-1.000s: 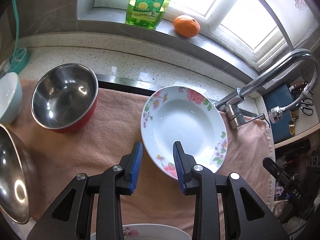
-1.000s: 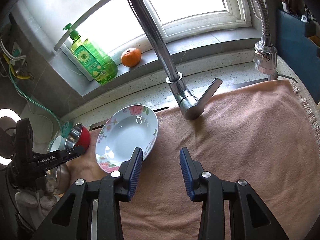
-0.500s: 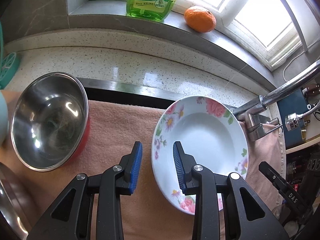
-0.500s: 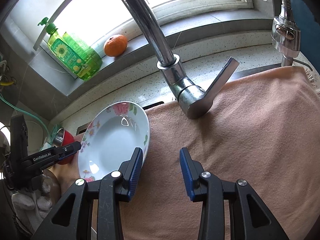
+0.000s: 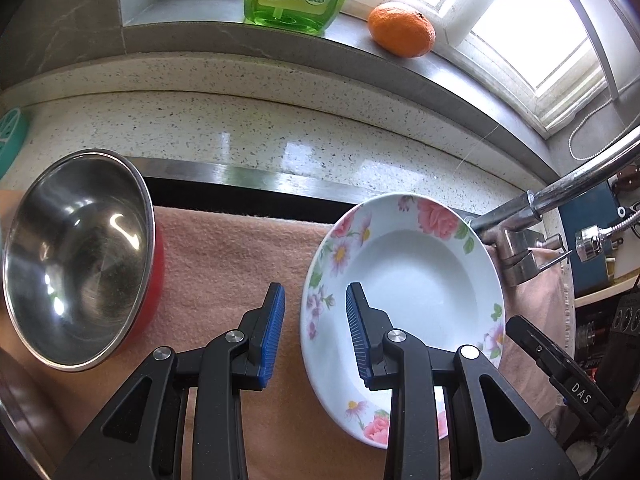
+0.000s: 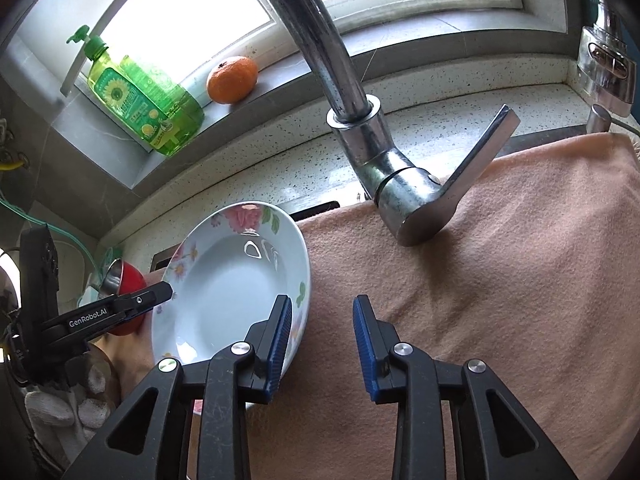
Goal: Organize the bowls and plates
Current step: 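Close the left tool on the plate rim while the right tool closes beside it, then lift the gripped plate with both tools and carry it toward the other flowered plate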
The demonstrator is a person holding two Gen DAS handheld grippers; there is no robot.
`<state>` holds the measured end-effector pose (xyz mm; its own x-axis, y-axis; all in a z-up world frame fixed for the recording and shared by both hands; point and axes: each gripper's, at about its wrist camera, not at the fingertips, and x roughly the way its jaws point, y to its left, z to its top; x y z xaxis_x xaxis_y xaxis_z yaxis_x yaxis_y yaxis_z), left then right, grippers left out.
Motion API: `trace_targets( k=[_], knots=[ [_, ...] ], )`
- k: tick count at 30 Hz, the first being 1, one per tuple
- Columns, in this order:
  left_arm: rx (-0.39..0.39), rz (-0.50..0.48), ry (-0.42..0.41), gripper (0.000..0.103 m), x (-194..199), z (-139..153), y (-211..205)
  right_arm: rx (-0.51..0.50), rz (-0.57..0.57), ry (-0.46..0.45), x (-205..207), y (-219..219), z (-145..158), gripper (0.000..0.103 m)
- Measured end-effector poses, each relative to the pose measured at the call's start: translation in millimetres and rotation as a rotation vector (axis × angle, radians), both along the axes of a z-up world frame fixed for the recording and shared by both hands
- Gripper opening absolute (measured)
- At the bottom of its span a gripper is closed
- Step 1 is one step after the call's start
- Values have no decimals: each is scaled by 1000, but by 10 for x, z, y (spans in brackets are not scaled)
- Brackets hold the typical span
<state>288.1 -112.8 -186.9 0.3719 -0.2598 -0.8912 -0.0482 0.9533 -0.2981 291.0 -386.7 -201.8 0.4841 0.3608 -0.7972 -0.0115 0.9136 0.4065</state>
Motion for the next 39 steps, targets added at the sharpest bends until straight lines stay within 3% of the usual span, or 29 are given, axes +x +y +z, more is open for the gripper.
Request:
trace_targets(
  k=[4, 14, 19, 39],
  knots=[
    [-3, -10, -1, 29, 5, -15, -6, -10, 13, 8, 35, 74, -41, 22],
    [-6, -30, 9, 14, -7, -59, -22, -14, 37, 32, 91, 134, -118, 16],
    [-11, -31, 8, 14, -9, -65, -19, -18, 54, 34, 112, 187, -123, 12],
    [-29, -21, 12, 14, -50, -38, 32, -52, 67, 30, 101, 247, -73, 12]
  ],
)
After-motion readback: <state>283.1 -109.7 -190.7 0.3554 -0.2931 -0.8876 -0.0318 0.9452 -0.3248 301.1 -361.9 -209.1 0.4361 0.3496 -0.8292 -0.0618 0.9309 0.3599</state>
